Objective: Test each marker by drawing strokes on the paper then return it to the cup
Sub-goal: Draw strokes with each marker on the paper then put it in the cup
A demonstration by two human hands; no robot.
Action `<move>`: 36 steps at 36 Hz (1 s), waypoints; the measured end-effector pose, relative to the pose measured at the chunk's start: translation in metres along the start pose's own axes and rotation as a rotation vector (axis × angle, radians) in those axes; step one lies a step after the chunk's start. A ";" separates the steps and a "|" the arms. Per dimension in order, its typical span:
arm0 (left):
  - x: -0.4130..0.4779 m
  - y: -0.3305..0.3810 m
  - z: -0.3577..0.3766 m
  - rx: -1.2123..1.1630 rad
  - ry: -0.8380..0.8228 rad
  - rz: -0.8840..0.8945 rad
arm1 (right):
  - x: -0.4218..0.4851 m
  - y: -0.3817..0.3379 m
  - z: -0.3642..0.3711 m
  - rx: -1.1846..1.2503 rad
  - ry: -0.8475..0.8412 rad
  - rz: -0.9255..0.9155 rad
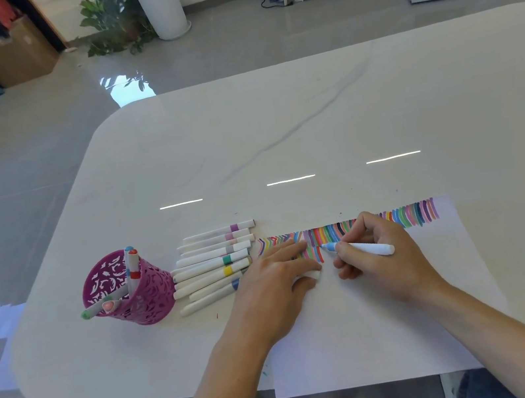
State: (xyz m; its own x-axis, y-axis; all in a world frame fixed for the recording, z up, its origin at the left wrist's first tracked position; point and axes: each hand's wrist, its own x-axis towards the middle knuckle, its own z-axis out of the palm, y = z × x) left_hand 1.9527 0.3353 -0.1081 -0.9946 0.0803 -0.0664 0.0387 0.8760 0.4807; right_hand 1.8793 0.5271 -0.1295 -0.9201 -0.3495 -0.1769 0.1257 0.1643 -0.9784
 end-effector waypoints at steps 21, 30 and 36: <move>0.000 -0.001 0.002 0.007 0.002 -0.023 | 0.003 -0.003 -0.001 -0.128 -0.001 -0.008; 0.000 -0.002 0.002 0.008 0.002 -0.024 | 0.002 -0.005 -0.001 -0.195 -0.003 -0.003; 0.000 -0.001 0.002 0.002 -0.004 -0.030 | 0.002 -0.005 -0.004 -0.104 0.013 0.022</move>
State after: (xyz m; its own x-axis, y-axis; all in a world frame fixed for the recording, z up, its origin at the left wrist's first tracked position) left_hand 1.9527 0.3350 -0.1106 -0.9949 0.0556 -0.0843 0.0088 0.8792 0.4764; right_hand 1.8751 0.5288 -0.1241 -0.9223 -0.3328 -0.1963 0.1074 0.2672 -0.9576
